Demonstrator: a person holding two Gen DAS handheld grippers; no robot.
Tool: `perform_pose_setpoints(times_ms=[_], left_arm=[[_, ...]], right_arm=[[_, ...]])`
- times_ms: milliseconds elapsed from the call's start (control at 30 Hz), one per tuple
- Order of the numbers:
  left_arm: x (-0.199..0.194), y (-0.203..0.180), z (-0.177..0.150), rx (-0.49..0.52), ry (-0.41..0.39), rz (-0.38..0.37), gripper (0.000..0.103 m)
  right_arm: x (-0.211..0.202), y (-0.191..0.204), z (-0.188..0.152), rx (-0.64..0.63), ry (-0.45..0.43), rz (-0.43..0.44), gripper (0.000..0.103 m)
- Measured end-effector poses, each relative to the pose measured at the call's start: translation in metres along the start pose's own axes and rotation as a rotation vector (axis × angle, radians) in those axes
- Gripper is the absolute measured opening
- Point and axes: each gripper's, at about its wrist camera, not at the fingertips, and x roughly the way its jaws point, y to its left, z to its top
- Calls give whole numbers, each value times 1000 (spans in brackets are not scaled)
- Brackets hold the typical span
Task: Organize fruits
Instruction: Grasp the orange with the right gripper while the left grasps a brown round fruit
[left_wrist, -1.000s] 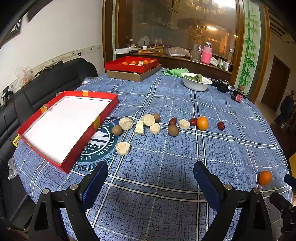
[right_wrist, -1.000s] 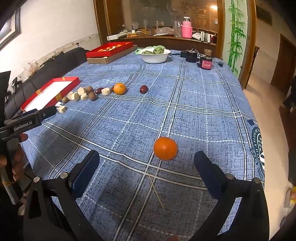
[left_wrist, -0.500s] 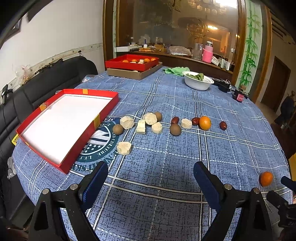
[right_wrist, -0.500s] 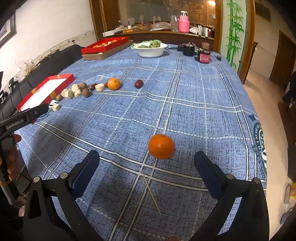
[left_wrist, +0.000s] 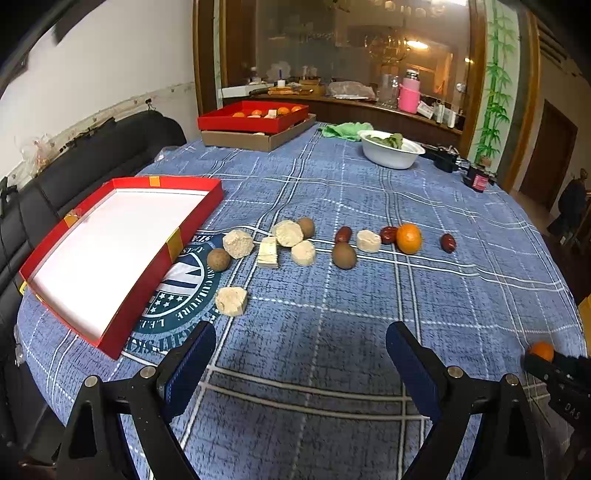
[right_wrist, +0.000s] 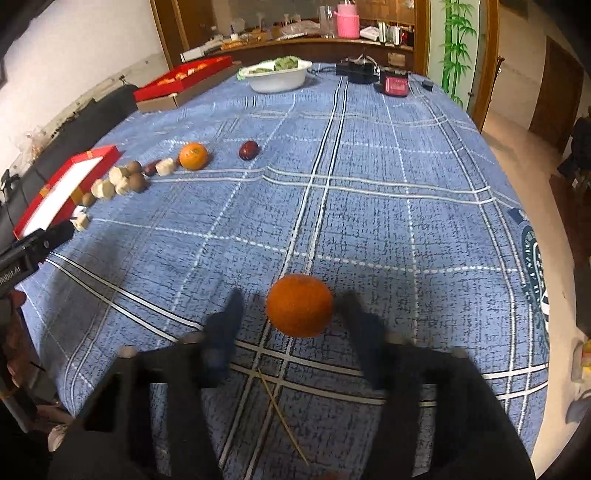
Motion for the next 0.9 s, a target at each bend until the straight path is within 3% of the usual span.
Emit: perform_pose_setpoints(times_ms=[167, 333, 433, 667, 733, 767, 900], left_arm=[[17, -1, 10, -12, 37, -28, 81], [45, -28, 26, 43, 81, -51, 76], [62, -40, 35, 43, 116, -61, 66], [101, -55, 51, 39, 179, -29, 49], [105, -57, 53, 49, 161, 8, 38], [106, -56, 54, 45, 157, 7, 24], [106, -55, 54, 43, 150, 11, 24]], right_arm=[[1, 1, 0, -16, -5, -15, 33], [0, -2, 0, -7, -17, 11, 32], [1, -5, 1, 2, -20, 29, 33], [2, -11, 1, 17, -26, 63, 32], [2, -11, 2, 15, -27, 70, 32], [3, -11, 2, 14, -27, 71, 32], [3, -11, 3, 0, -26, 72, 32]])
